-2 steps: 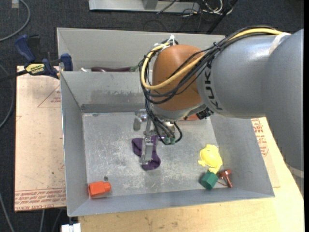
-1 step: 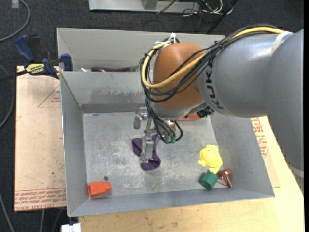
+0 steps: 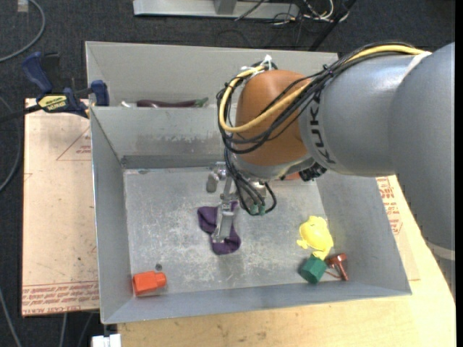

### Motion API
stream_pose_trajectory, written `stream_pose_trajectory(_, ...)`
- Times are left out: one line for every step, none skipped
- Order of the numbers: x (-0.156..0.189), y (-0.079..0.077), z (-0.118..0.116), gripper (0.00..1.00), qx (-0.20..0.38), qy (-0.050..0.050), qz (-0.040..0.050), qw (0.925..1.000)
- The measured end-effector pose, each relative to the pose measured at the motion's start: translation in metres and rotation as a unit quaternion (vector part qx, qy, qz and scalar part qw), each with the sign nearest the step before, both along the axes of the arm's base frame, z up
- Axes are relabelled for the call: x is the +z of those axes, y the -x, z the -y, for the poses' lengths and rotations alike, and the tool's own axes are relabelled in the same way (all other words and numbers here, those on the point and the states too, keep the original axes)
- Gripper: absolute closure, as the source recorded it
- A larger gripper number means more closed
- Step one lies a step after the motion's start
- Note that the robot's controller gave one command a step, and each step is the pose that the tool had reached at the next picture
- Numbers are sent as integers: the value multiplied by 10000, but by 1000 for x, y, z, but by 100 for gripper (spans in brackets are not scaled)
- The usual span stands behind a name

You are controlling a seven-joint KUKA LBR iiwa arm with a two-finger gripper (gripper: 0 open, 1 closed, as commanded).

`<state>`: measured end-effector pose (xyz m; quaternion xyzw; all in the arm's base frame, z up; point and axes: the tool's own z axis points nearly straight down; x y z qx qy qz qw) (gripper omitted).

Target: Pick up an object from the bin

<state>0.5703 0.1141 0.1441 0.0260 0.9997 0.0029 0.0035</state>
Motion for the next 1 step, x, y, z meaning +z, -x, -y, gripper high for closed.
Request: stream_pose_trajectory(-32,-7,23,0,-247,26,-52,9997)
